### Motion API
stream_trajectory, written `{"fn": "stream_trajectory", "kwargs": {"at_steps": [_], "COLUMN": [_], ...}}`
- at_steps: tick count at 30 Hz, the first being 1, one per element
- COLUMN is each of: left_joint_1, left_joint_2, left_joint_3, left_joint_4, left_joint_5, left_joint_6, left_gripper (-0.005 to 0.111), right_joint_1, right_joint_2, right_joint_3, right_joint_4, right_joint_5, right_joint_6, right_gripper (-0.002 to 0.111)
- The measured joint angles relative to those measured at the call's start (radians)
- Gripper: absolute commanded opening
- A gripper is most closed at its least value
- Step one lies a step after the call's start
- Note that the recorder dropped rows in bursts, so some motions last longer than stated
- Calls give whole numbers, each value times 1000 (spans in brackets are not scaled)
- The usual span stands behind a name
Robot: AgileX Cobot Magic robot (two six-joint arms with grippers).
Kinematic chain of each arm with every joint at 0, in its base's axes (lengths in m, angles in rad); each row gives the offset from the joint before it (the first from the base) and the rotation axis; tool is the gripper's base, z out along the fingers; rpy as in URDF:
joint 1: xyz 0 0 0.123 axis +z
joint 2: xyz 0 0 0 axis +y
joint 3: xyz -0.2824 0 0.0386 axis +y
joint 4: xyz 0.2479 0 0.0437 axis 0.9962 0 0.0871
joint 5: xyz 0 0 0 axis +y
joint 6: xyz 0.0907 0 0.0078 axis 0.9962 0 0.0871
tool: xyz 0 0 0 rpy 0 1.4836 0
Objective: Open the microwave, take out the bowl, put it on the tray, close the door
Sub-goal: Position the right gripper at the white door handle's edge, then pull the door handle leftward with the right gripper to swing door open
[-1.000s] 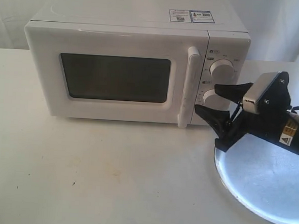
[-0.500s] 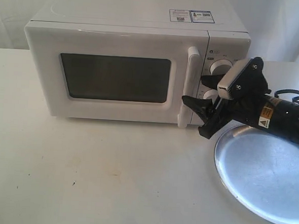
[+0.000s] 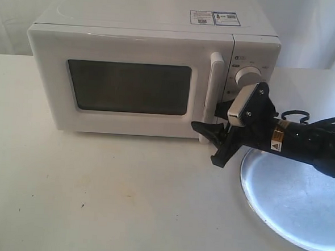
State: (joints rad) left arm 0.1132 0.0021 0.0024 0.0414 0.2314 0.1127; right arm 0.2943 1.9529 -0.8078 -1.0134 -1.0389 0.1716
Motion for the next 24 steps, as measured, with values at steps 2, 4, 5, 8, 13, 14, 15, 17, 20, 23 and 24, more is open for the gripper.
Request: {"fn": "stream_trajectory", "kwargs": {"at_steps": [2,4,5,8,13,14,15,17,20,23,24], "left_joint_1": [0,0,0,0,0,0,0,0,0,0,0], "left_joint_2": [0,0,0,0,0,0,0,0,0,0,0], "left_joint_3": [0,0,0,0,0,0,0,0,0,0,0], "left_joint_4": [0,0,0,0,0,0,0,0,0,0,0], "left_joint_5": [0,0,0,0,0,0,0,0,0,0,0], "left_joint_6": [0,0,0,0,0,0,0,0,0,0,0], "left_gripper": [0,0,0,0,0,0,0,0,0,0,0], "right_joint_1": [-5,-9,-11,-13,-14,-16,-16,-16,-26,-22,-22], "right_joint_2": [5,7,7,5,-4,-4,-4,-4,-4,-4,-4], "right_joint_3": [0,-3,-7,-15,-26,-28,-30,-32,-47,-45,-45], "right_joint_4": [-20,-29,-37,-56,-90,-97,-97,-106,-192,-326,-341], "right_joint_5": [-50,-64,-64,-57,-40,-40,-40,-42,-76,-151,-156], "right_joint_6": [13,27,40,84,138,148,150,154,150,169,169], "right_gripper": [45,42,41,34,24,22,14,0,0,0,0]}}
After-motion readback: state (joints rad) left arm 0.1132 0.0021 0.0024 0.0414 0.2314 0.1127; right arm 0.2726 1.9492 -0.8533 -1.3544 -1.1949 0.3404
